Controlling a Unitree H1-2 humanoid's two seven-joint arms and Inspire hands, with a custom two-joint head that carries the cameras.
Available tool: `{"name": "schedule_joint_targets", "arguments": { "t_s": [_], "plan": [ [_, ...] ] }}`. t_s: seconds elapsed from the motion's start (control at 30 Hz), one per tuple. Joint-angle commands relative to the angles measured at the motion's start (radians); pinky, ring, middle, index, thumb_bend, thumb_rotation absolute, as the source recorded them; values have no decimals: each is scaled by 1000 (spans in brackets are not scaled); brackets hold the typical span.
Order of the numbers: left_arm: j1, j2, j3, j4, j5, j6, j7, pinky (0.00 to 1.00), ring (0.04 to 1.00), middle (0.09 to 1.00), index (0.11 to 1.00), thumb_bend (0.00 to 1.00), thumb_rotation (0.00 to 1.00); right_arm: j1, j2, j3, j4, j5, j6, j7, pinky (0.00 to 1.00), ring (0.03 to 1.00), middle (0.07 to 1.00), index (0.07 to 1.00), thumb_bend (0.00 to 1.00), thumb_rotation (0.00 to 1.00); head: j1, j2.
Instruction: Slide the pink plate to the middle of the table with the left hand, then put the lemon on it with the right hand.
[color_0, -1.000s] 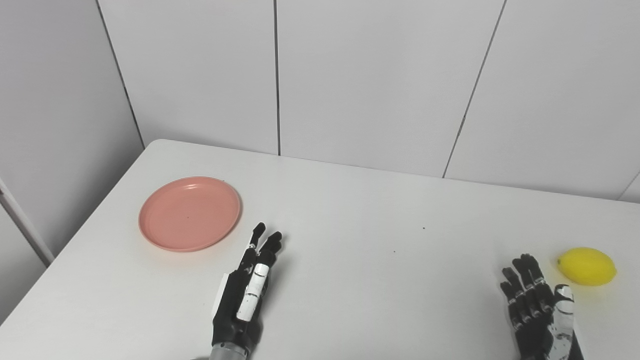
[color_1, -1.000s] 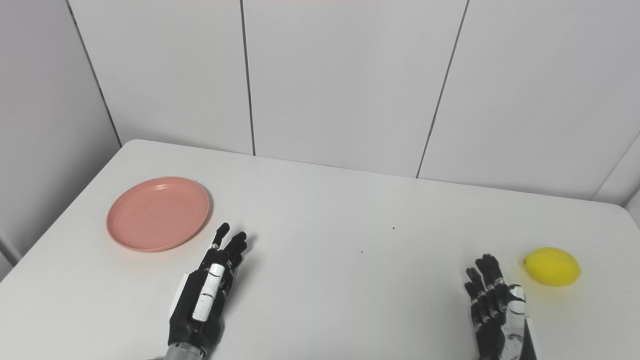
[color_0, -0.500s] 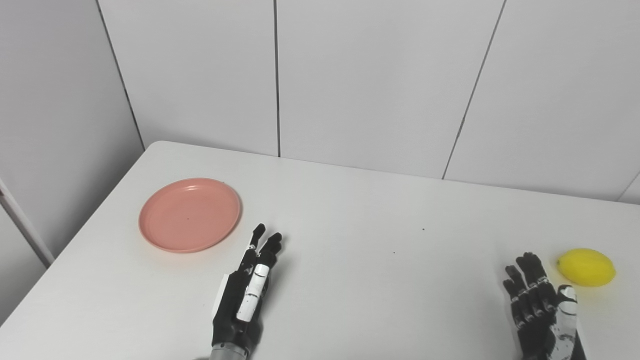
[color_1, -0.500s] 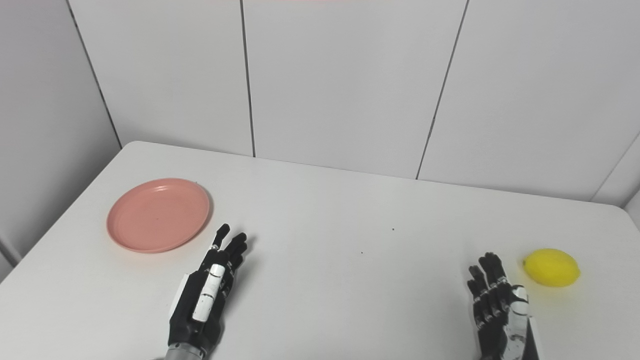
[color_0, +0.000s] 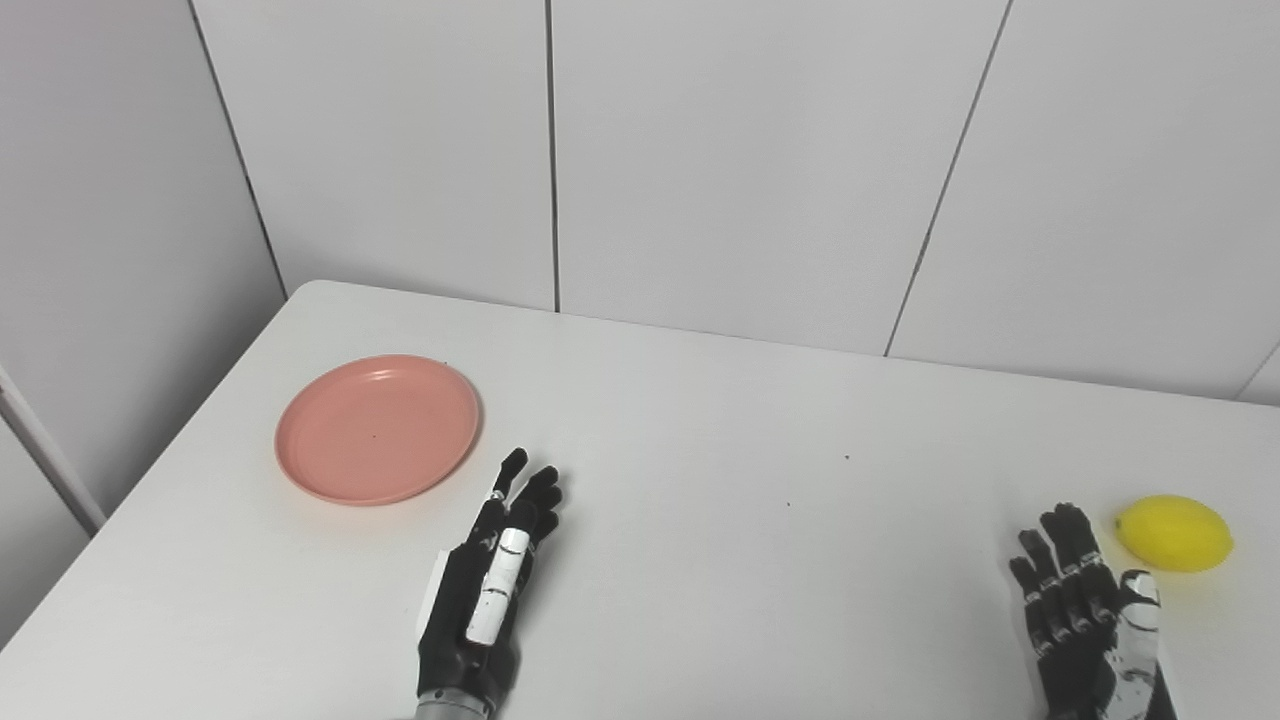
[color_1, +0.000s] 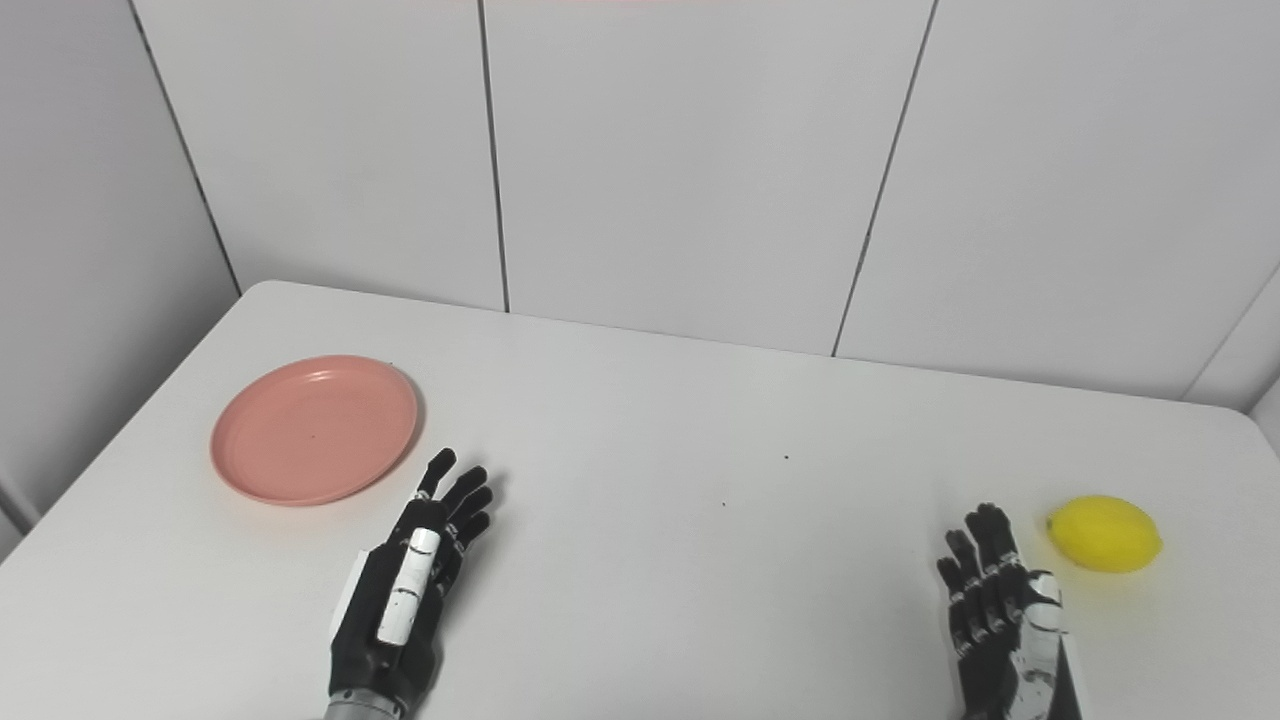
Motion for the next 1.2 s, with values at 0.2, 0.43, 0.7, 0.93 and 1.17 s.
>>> {"name": "schedule_joint_targets", "arguments": {
  "t_s": [0.2,0.43,0.7,0.93,1.17],
  "plan": [
    [-45,3,34,-119,-32,68,19,849,861,856,848,803,761,30,9,3,33,7,1,1,1000,969,967,940,711,1000,-3,0],
    [-145,68,71,-170,-55,123,1,826,852,854,848,794,780,34,14,9,25,9,1,2,1000,980,977,946,714,1000,-10,0],
    [-241,160,119,-209,-71,193,-5,816,846,839,837,797,783,39,17,12,14,10,8,-1,1000,973,972,941,714,1000,-12,-1],
    [-312,264,183,-105,-100,141,-45,831,840,839,847,850,776,39,20,13,13,-1,8,-8,1000,975,976,942,713,1000,-14,-3],
    [-397,349,233,37,-140,104,-92,884,878,862,869,893,786,42,20,12,4,9,17,-15,1000,973,972,942,714,1000,-12,3]
  ]
}}
